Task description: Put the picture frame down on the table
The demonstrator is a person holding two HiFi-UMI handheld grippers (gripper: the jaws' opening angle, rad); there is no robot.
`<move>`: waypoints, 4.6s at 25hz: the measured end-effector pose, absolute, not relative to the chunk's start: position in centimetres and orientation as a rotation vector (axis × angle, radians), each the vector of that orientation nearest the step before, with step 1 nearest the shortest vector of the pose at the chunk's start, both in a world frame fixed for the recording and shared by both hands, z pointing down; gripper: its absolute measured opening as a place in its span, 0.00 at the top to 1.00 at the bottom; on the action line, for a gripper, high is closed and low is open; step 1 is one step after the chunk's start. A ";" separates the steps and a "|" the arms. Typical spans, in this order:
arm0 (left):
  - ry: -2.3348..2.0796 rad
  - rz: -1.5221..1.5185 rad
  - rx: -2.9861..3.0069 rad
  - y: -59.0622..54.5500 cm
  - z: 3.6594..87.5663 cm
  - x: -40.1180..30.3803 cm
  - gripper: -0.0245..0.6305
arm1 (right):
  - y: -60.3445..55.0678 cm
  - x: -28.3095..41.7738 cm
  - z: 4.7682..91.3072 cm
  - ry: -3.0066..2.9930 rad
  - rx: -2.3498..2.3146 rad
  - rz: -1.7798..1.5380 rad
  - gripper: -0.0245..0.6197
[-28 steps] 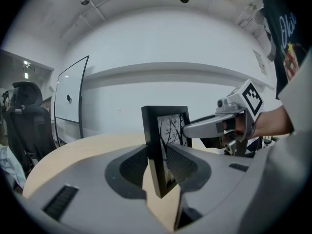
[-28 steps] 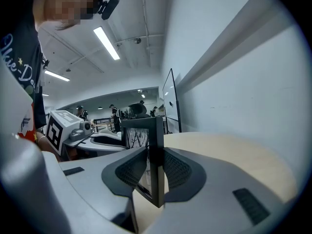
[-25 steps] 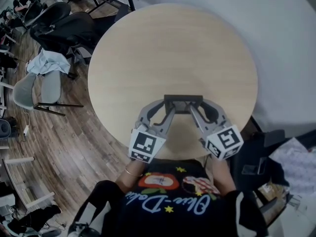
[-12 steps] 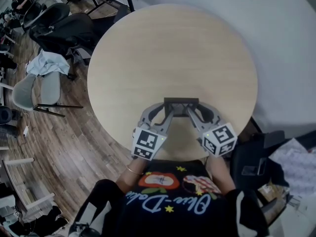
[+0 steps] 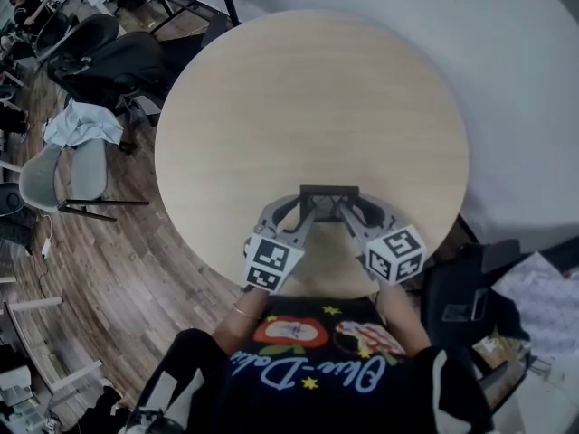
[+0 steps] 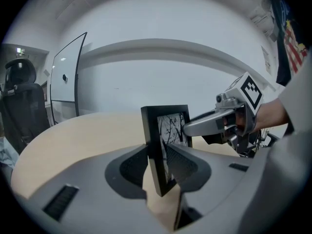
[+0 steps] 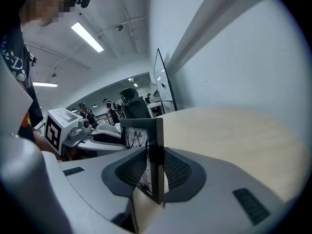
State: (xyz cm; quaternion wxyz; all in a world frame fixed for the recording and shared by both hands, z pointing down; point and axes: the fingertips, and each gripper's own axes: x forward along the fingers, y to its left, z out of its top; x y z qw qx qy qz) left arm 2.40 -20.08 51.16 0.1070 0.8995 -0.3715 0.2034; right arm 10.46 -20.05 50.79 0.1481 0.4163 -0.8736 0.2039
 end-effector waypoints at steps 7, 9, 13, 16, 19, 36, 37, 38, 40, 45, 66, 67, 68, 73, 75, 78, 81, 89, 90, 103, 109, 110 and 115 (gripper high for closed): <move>-1.062 0.635 2.621 -20.7 52.7 2.4 0.79 | -20.8 10.4 52.4 -2.503 1.174 0.687 0.84; -1.058 0.644 2.612 -20.8 53.0 2.3 0.79 | -20.9 10.4 52.9 -2.488 1.164 0.709 0.84; -1.052 0.643 2.604 -21.1 53.4 2.3 0.79 | -21.3 10.4 53.4 -2.488 1.172 0.753 0.84; -1.048 0.640 2.595 -21.5 53.7 2.2 0.79 | -22.0 10.2 53.5 -2.495 1.159 0.756 0.84; -1.045 0.646 2.579 -21.8 54.2 2.1 0.79 | -22.4 10.0 53.7 -2.495 1.142 0.771 0.84; -1.043 0.624 2.545 -23.4 55.5 2.3 0.78 | -24.1 10.4 55.0 -2.454 1.198 0.819 0.83; -1.043 0.624 2.543 -23.5 55.6 2.3 0.78 | -24.2 10.4 55.1 -2.450 1.201 0.823 0.83; -1.043 0.625 2.541 -23.6 55.7 2.2 0.78 | -24.3 10.3 55.3 -2.446 1.203 0.826 0.83; -1.045 0.632 2.537 -23.8 55.9 2.2 0.77 | -24.5 10.4 55.5 -2.437 1.205 0.827 0.83; -1.051 0.634 2.519 -24.0 56.2 2.4 0.77 | -24.9 10.6 55.9 -2.420 1.217 0.839 0.82; -1.082 0.686 2.496 -25.2 57.6 2.6 0.76 | -26.0 11.2 57.9 -2.292 1.236 0.809 0.78; -1.083 0.687 2.493 -25.2 57.7 2.6 0.76 | -26.0 11.2 58.0 -2.289 1.236 0.809 0.78; -1.082 0.687 2.491 -25.3 57.8 2.6 0.76 | -26.1 11.2 58.1 -2.286 1.236 0.807 0.78; -1.079 0.690 2.472 -25.4 58.3 2.6 0.76 | -26.3 11.2 58.6 -2.259 1.224 0.799 0.78; -1.078 0.695 2.469 -25.4 58.4 2.7 0.76 | -26.3 11.3 58.8 -2.256 1.222 0.810 0.78; -1.075 0.702 2.463 -25.5 58.7 2.7 0.76 | -26.4 11.4 59.0 -2.244 1.224 0.812 0.78; -1.074 0.704 2.456 -25.6 58.9 2.7 0.76 | -26.4 11.4 59.3 -2.227 1.222 0.815 0.78; -1.086 0.742 2.438 -25.7 59.3 2.9 0.76 | -26.6 11.5 59.9 -2.196 1.218 0.811 0.77; -1.089 0.749 2.435 -25.6 59.4 2.9 0.76 | -26.5 11.5 59.9 -2.190 1.216 0.808 0.77; -1.112 0.824 2.421 -25.7 60.4 3.2 0.76 | -26.6 11.5 60.8 -2.121 1.196 0.748 0.77; -1.114 0.854 2.419 -25.7 60.4 3.2 0.76 | -26.6 11.4 60.9 -2.098 1.188 0.715 0.77; -1.115 0.859 2.416 -25.7 60.5 3.2 0.76 | -26.7 11.4 60.9 -2.095 1.187 0.712 0.77; -1.098 0.860 2.405 -25.7 60.7 3.1 0.76 | -26.7 11.4 61.0 -2.098 1.185 0.720 0.76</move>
